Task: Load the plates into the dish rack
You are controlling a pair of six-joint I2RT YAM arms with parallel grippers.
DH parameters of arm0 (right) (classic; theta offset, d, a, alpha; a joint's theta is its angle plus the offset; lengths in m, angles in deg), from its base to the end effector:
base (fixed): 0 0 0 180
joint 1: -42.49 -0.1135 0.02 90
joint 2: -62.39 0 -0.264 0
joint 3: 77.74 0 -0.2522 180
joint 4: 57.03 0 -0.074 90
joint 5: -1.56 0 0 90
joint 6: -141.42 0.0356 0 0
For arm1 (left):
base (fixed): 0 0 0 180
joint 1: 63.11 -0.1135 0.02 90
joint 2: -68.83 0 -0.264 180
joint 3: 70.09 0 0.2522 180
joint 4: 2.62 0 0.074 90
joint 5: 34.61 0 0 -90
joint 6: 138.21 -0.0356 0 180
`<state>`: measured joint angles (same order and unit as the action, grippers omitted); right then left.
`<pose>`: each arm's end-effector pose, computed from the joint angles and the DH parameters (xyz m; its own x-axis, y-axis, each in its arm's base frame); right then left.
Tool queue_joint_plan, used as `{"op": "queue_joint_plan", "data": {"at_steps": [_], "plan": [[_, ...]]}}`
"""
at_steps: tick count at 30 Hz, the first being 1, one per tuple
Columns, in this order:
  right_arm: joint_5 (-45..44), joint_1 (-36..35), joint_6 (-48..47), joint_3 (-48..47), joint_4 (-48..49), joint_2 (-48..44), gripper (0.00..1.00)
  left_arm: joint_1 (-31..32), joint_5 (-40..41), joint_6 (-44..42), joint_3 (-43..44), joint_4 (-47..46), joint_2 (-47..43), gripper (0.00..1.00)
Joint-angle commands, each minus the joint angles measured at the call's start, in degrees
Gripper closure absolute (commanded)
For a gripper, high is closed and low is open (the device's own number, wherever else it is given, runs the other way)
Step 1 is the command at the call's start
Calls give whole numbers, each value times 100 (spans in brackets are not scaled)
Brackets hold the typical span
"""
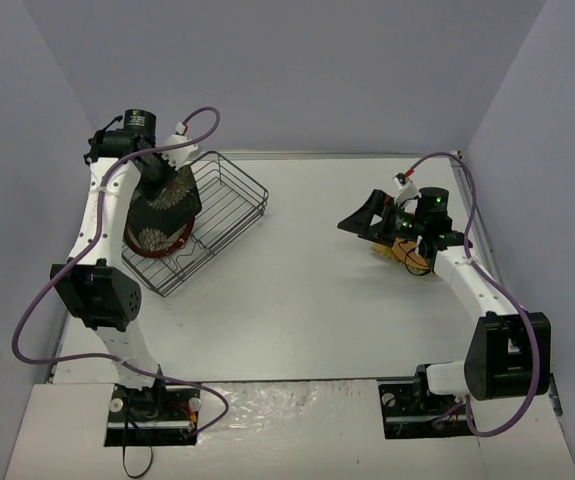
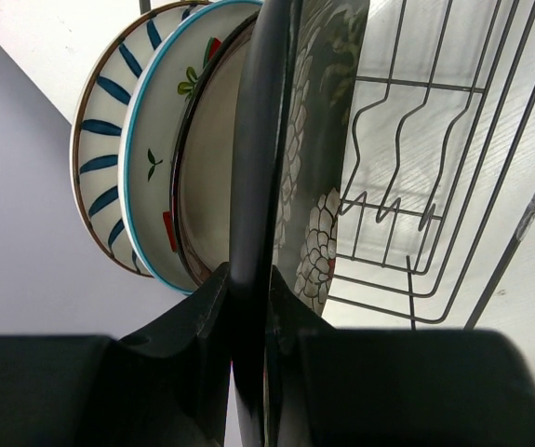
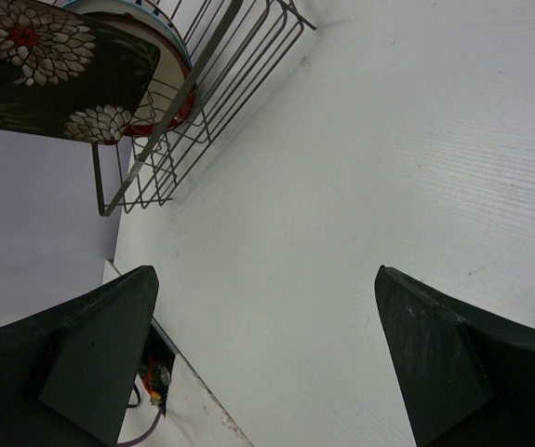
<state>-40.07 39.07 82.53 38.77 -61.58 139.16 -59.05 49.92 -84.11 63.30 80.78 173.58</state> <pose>0.2959 0.0443 0.2827 -0.6492 0.3051 -0.6968 -0.4841 0.5409 0.6878 0.3705 -0.0297 0.4003 -0.5864 0.6268 -0.5130 0.5792 0.7673 0.2753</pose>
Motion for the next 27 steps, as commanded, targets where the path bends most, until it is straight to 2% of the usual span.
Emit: {"op": "queue_joint_plan", "data": {"at_steps": [1,10,17,24,27], "plan": [[102,-19,-114,-248,256,-66,0,-63,21,-242,78,-574,-491,100],[101,-36,-121,-219,256,-156,0,-72,64,-306,-363,-914,-582,100],[76,-27,-105,-194,248,-180,0,-81,73,-270,-1140,-1248,-726,100],[49,-36,-97,-159,239,-277,0,-125,-235,-102,-1548,-1680,-851,100],[30,-27,-97,-132,238,-361,0,-171,-258,-12,-1615,-1724,-862,87]]}}
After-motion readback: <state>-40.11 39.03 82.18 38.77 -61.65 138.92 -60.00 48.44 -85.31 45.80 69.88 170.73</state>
